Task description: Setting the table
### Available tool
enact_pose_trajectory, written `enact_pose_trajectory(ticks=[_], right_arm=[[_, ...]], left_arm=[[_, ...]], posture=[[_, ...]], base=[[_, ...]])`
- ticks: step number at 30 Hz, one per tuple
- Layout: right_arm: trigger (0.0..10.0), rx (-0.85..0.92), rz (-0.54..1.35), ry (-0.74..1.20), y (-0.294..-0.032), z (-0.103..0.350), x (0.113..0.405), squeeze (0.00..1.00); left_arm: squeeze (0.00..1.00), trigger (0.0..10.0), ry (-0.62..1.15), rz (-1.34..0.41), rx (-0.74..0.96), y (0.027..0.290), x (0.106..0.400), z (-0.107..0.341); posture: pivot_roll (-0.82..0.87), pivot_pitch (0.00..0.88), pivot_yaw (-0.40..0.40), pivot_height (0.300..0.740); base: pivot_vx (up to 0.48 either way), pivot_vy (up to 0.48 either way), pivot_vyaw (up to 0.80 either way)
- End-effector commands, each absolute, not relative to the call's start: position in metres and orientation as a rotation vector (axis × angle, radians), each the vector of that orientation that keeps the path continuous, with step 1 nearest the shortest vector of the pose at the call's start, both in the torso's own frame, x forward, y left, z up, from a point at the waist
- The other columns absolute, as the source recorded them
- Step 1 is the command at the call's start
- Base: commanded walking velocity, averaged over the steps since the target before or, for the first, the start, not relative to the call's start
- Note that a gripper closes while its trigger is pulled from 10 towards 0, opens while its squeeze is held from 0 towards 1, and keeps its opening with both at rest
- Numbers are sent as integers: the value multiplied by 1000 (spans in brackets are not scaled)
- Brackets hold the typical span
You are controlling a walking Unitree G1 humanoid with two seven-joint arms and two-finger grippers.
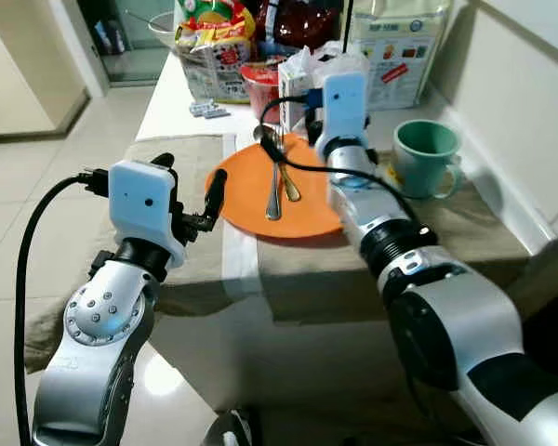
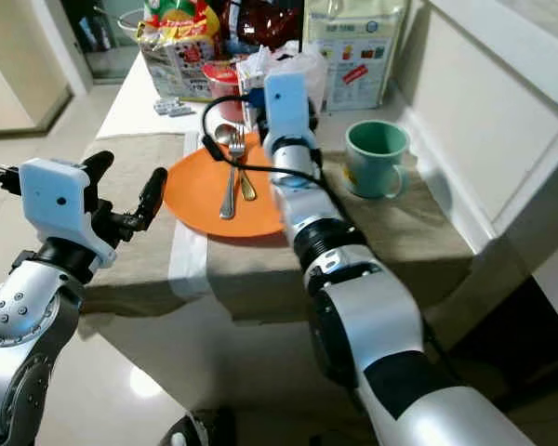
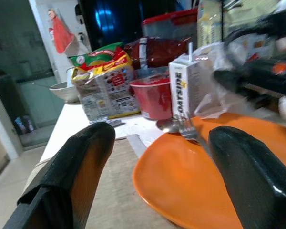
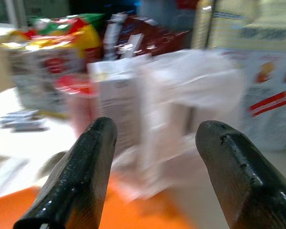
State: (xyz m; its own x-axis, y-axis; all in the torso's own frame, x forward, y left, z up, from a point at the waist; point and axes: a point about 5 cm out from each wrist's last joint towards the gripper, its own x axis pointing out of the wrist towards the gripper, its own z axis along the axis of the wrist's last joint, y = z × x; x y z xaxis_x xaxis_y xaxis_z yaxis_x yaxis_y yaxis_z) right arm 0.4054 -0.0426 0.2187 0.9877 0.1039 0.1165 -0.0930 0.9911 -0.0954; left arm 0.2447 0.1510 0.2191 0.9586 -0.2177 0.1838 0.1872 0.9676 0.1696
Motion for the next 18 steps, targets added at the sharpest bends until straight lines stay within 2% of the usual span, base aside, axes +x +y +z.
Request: enact_pose_trajectory(ticks=[1,8,12,18], right_arm=[[10000,-56,112,-112,-40,227,407,0],[10000,-17,160,-46,-31,224,406,0],[10000,-17,179,69,-30,202,403,0],[10000,-16,176,121,-30,190,401,0]], left_arm=[[0,10000,-208,-194,160,154,242,221],[0,10000,-197,-189,163,157,242,220],[0,10000,-191,-189,169,159,242,219],[0,10000,-184,-179,172,162,240,219]], posture=[[59,84,67,740],[57,81,74,740],[66,80,76,740],[82,80,75,740]], base=[[0,0,0],[0,0,0],[0,0,0],[0,0,0]])
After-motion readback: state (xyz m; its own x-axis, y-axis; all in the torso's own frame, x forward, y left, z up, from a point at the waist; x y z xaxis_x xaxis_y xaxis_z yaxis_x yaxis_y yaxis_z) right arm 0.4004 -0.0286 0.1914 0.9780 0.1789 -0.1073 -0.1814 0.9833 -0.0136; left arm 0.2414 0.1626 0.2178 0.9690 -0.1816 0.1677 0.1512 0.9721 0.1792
